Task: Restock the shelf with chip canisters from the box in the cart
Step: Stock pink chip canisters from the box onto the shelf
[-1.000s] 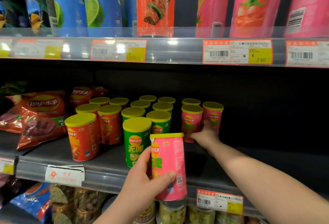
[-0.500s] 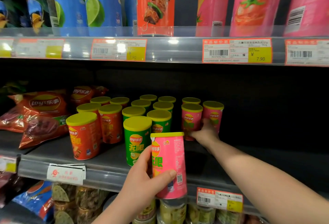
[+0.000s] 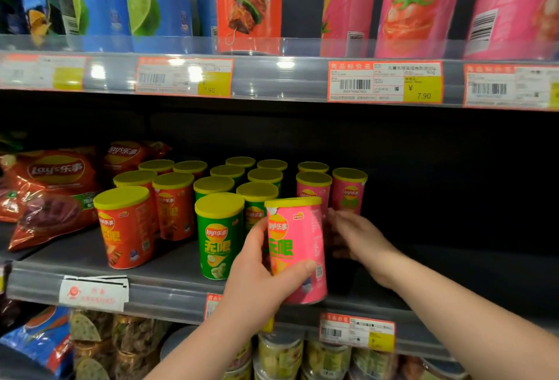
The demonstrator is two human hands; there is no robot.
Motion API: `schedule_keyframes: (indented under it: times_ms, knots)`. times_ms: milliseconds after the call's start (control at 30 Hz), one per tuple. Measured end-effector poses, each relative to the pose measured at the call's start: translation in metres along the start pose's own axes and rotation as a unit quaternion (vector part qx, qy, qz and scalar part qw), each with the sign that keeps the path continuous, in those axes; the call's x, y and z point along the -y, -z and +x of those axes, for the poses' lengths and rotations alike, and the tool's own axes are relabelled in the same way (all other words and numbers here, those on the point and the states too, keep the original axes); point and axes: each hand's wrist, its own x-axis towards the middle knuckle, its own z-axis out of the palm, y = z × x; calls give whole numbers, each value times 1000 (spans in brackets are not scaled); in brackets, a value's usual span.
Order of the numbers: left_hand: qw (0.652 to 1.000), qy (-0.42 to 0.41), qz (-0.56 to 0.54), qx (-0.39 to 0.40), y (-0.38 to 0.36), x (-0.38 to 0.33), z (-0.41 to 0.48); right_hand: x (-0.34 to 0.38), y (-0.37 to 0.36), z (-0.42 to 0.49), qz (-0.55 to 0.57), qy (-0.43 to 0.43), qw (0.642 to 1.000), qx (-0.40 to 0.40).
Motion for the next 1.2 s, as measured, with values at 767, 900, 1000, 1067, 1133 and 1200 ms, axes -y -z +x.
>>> schedule_keyframes:
  times_ms: [767,900,1000,1067,1133,1200]
  knots:
    - [836,-151,523,71,-32,39,35,-16,46,19,-95,-15,987,-125]
    - [839,-165,515,62,-33,39,35,-19,46,26,-122,-31,984,-128]
    - [840,-170,512,60,-33,38,35,-19,49,34,-121,-43,984,-124]
    - [837,-176,514,61,-33,39,35,-19,51,39,-126,-47,983,-125]
    - [837,-184,512,55,-34,40,35,-21,52,45,-132,-49,982,-127]
    - [840,-190,506,46,-34,41,36,-21,53,50,-137,-51,981,-127]
